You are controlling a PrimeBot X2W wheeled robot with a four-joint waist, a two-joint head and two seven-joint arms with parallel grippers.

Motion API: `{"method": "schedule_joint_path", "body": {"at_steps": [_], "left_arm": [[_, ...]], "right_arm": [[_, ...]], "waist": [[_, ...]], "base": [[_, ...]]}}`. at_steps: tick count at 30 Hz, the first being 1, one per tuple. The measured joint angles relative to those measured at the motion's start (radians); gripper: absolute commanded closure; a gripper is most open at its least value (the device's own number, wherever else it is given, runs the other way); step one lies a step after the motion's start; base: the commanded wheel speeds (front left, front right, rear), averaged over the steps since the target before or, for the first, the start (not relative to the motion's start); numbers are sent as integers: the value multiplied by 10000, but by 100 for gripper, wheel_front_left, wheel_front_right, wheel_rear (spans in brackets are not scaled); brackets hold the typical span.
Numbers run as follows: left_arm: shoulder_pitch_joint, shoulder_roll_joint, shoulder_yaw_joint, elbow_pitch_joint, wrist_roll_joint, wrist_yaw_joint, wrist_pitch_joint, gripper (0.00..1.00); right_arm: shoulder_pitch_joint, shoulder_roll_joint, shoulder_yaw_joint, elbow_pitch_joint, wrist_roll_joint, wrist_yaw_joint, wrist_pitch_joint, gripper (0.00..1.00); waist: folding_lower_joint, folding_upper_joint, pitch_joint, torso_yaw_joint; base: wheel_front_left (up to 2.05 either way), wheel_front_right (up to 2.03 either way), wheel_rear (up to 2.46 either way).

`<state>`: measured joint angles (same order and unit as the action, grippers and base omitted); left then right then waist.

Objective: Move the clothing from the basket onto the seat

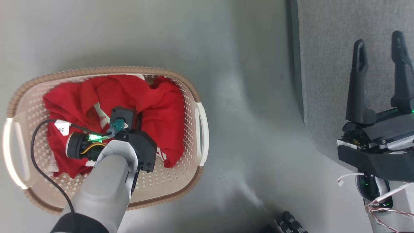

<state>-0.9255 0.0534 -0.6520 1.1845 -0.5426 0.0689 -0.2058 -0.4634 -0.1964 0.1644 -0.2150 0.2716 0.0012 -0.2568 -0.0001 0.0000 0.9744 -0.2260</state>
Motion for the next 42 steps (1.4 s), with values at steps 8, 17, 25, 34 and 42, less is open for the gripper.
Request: {"method": "schedule_joint_path", "body": {"at_steps": [8, 17, 25, 34, 42], "left_arm": [[455, -98, -8, -23, -40, -270, -261, 100], [1128, -144, -17, -677, -410, -629, -374, 100], [1572, -157, -81, -1325, -846, -882, -430, 100], [1892, -148, 495, -2098, -895, -1315, -433, 100], [2230, 217, 654, -3225, -721, -1484, -435, 100]], "right_arm": [[-64, 25, -48, 855, 8, 165, 0, 0], [-65, -6, -230, 1720, 8, 270, 0, 0], [338, -81, -339, 2418, 8, 357, 2, 0], [933, -31, -359, 3026, 8, 428, 2, 0], [1542, 100, -320, 3498, 8, 433, 2, 0]], "waist": [[0, 0, -876, 281], [-1, 0, -2092, 694], [-1, -1, -3231, 1182], [-2, -1, -4577, 1675], [-2, -2, -5652, 1973]], "base": [[0, 0, 0], [0, 0, 0], [0, 0, 0], [0, 0, 0], [0, 0, 0]]}}
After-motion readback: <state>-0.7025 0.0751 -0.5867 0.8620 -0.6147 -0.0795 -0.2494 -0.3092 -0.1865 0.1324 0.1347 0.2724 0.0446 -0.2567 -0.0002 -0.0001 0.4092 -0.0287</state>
